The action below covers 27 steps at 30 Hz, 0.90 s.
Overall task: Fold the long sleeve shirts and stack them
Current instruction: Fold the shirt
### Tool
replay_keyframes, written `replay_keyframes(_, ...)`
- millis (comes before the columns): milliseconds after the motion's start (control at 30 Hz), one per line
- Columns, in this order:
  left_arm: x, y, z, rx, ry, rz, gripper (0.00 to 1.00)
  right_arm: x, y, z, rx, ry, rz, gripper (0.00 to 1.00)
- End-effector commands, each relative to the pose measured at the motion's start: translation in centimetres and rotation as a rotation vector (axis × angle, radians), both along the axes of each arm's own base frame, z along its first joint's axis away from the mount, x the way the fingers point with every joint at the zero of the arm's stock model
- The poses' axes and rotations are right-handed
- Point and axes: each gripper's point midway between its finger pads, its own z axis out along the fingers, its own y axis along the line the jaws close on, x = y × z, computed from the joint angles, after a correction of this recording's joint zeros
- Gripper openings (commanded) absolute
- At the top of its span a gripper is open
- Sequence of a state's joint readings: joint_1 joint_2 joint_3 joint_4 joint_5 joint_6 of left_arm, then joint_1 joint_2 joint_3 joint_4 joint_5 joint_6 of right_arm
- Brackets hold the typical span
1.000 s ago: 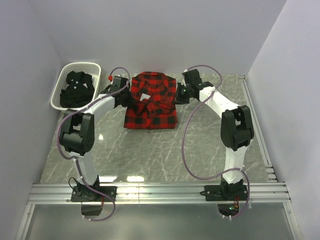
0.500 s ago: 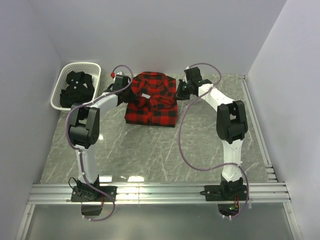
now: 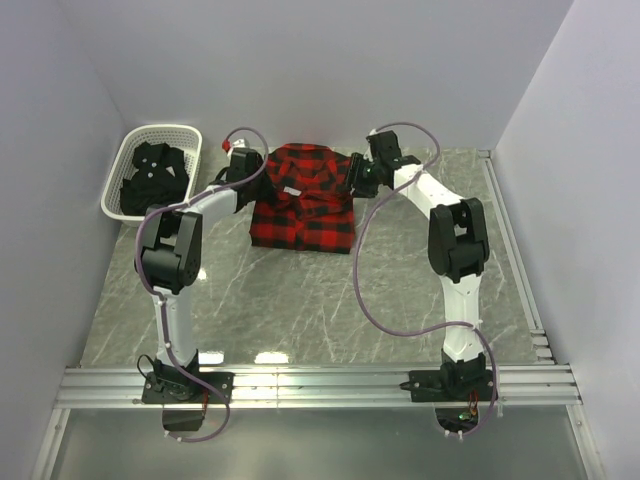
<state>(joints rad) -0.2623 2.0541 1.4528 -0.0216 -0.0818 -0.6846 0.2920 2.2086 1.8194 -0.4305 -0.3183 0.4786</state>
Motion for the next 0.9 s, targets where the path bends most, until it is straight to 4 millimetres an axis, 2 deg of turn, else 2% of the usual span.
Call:
replay_keyframes(0,2.2,0.6,8.1,-0.006,-0.201,0.021,0.50,2.1,-1.3,8.4,-0.012,-0.192,-0.043,0.57)
replay_keyframes(33,2.0,1.0,10.4,-0.010,-0.241,0.038,0.60,1.9,-1.5,9.4,-0.020,-0.211,-0.042,0.59)
replay_keyframes(67,1.7,1.1,11.4,-0.013,-0.259,0.045,0.66,1.5,-1.8,11.3,-0.025,-0.248,-0.041,0.59)
replay_keyframes(100,1.5,1.3,12.3,-0.015,-0.276,0.047,0.71,1.2,-2.1,12.1,-0.034,-0.264,-0.047,0.59)
replay_keyframes(133,1.2,1.5,13.3,-0.018,-0.291,0.054,0.75,0.6,-2.2,11.8,-0.045,-0.259,-0.042,0.60)
replay_keyframes(167,0.5,1.7,15.5,-0.028,-0.324,0.057,0.83,-0.2,-2.0,13.4,-0.045,-0.294,-0.030,0.60)
replay_keyframes(200,0.1,1.8,16.3,-0.029,-0.330,0.058,0.87,-0.8,-1.9,13.5,-0.051,-0.297,-0.022,0.60)
replay_keyframes(233,-0.3,1.9,17.1,-0.033,-0.334,0.060,0.89,-1.7,-1.9,12.5,-0.070,-0.275,-0.016,0.60)
replay_keyframes(267,-1.5,2.2,17.7,-0.027,-0.309,0.061,0.96,-2.4,-1.9,13.1,-0.077,-0.288,-0.010,0.60)
replay_keyframes(300,-2.1,2.3,18.3,-0.026,-0.306,0.058,0.99,-3.3,-1.0,12.9,-0.087,-0.289,0.008,0.60)
replay_keyframes(333,-2.8,2.4,18.5,-0.027,-0.295,0.051,0.99,-4.2,-1.0,11.4,-0.113,-0.265,0.008,0.60)
replay_keyframes(367,-3.9,2.5,19.6,-0.033,-0.298,0.047,0.99,-4.7,-0.5,11.6,-0.112,-0.282,0.013,0.59)
replay_keyframes(400,-5.2,2.7,18.6,-0.026,-0.253,0.038,0.99,-5.4,0.3,11.0,-0.114,-0.275,0.032,0.58)
replay_keyframes(433,-6.4,2.9,19.9,-0.031,-0.271,0.028,0.99,-5.9,0.8,10.0,-0.119,-0.266,0.041,0.57)
replay_keyframes(467,-7.3,2.9,20.0,-0.032,-0.267,0.019,0.99,-6.2,1.2,9.0,-0.127,-0.252,0.048,0.56)
replay_keyframes(500,-8.5,3.1,18.7,-0.025,-0.233,0.007,0.99,-6.4,1.5,8.2,-0.134,-0.240,0.051,0.54)
replay_keyframes(533,-9.4,3.2,18.6,-0.017,-0.233,-0.008,0.99,-6.7,2.1,7.4,-0.139,-0.227,0.064,0.51)
replay_keyframes(567,-11.0,3.5,18.6,-0.014,-0.233,-0.020,0.99,-6.7,2.6,6.2,-0.141,-0.208,0.073,0.49)
replay_keyframes(633,-12.8,3.9,18.1,0.019,-0.214,-0.045,0.99,-6.6,3.7,5.0,-0.141,-0.204,0.090,0.45)
replay_keyframes(667,-14.0,4.3,18.8,0.030,-0.229,-0.049,0.99,-6.4,3.9,3.8,-0.147,-0.186,0.089,0.43)
replay_keyframes(700,-14.8,4.7,17.7,0.052,-0.210,-0.051,0.99,-6.3,4.2,3.2,-0.146,-0.181,0.093,0.42)
replay_keyframes(800,-17.1,6.4,17.1,0.106,-0.234,-0.025,0.99,-5.4,5.2,1.5,-0.125,-0.175,0.103,0.38)
replay_keyframes(833,-17.5,7.0,17.1,0.125,-0.252,-0.010,0.99,-5.0,5.8,1.7,-0.113,-0.185,0.112,0.37)
replay_keyframes(867,-18.0,7.4,18.5,0.122,-0.312,0.003,0.99,-4.8,6.2,0.7,-0.118,-0.176,0.123,0.37)
